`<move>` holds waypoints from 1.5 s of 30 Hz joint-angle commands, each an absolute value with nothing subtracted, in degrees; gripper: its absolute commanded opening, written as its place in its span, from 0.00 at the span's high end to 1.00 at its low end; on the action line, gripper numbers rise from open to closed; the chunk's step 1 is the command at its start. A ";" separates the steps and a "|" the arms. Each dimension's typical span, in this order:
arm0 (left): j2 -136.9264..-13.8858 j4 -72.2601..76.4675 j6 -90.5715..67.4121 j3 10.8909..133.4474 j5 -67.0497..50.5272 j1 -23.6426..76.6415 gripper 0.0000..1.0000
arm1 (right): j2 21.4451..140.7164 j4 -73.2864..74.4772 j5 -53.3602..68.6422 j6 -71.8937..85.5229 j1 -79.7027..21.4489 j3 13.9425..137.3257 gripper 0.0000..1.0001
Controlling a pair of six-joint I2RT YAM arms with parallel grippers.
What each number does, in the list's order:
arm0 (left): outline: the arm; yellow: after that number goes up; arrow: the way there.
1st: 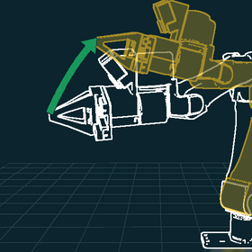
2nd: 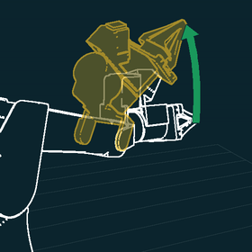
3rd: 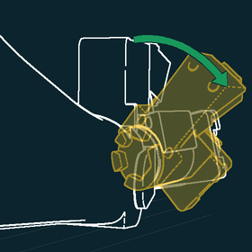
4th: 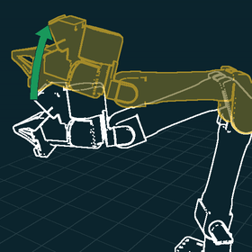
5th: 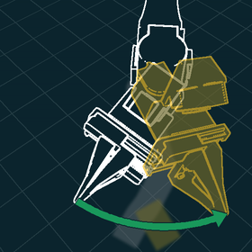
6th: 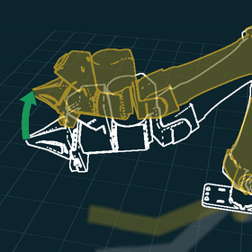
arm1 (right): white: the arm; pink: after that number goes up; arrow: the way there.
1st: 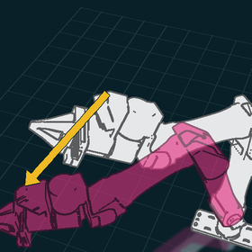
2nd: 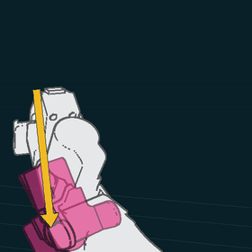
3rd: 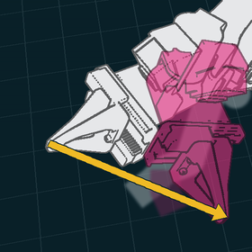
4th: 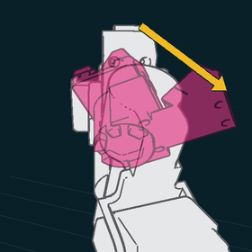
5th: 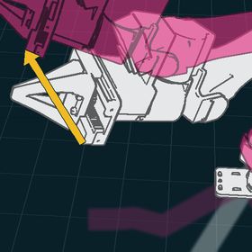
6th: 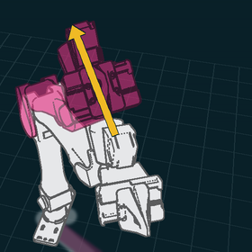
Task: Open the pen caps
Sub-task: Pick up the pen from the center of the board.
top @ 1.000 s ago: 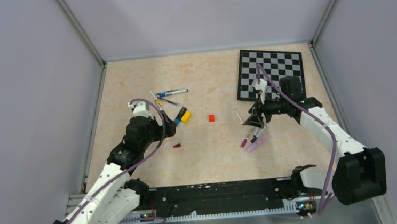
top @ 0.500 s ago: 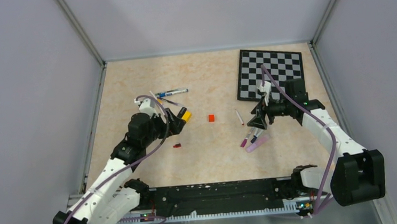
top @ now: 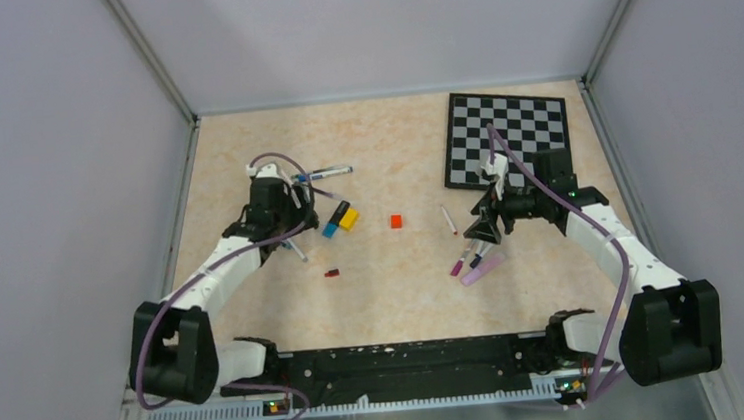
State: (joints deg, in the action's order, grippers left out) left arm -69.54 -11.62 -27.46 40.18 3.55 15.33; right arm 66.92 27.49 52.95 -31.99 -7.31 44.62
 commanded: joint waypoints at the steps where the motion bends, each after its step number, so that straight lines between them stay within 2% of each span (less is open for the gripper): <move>1: -76.84 -14.53 -28.62 46.44 10.53 12.16 0.28 | 66.41 25.23 52.76 -33.22 -6.91 44.39 0.37; 2: -78.46 -16.16 -29.75 48.17 12.34 11.87 0.34 | 66.44 25.15 52.62 -33.24 -6.87 44.38 0.37; 5: -82.87 -20.17 -31.75 52.14 16.01 11.56 0.42 | 66.90 24.96 52.56 -33.22 -6.92 44.51 0.37; 18: -88.24 -22.57 -35.37 53.02 15.57 10.50 0.43 | 68.37 24.86 51.90 -33.22 -6.93 44.65 0.37; 29: -84.85 -24.03 -39.20 51.49 20.30 8.51 0.43 | 68.42 24.72 51.86 -33.24 -6.87 44.65 0.37; 36: -87.42 -26.29 -41.43 52.34 18.78 5.54 0.44 | 68.38 24.93 51.77 -33.41 -6.86 44.65 0.37; 45: -90.53 -27.60 -41.85 53.27 17.83 4.14 0.54 | 68.47 24.92 51.59 -33.49 -6.93 44.65 0.37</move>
